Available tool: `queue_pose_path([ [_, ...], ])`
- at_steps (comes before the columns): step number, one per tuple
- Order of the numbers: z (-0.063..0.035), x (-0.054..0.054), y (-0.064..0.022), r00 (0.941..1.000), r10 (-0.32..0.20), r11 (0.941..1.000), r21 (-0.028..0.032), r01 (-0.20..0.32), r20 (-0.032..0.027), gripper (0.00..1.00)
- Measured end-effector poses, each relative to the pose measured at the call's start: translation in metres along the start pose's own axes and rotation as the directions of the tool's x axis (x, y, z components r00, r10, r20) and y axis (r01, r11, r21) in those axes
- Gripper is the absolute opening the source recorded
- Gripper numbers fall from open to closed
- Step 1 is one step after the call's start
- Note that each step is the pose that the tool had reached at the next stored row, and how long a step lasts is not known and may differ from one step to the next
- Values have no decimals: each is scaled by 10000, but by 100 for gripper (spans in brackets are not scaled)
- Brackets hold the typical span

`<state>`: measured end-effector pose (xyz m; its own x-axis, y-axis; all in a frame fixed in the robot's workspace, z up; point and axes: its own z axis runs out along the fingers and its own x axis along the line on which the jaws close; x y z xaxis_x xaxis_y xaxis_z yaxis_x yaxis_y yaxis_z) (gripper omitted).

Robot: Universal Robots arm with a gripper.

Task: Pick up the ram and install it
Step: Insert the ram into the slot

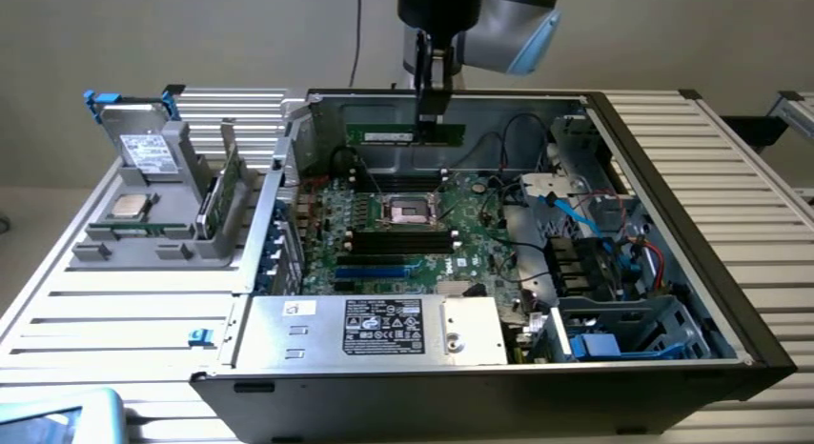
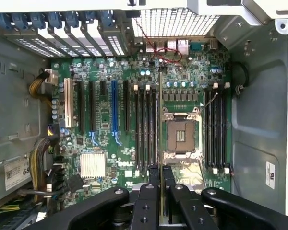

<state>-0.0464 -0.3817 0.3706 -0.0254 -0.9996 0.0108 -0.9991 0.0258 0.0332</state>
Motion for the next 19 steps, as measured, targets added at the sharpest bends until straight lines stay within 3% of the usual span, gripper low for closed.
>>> queue_pose_path([
  [3, 55, 0, -2, 10000, -1, 10000, 32, 1, 5, 14],
  [10, 181, 3, -6, 10000, -31, 10000, 34, 31, 0, 14],
  [19, 234, 3, -8, 10000, -33, 10000, 34, 33, -2, 14],
])
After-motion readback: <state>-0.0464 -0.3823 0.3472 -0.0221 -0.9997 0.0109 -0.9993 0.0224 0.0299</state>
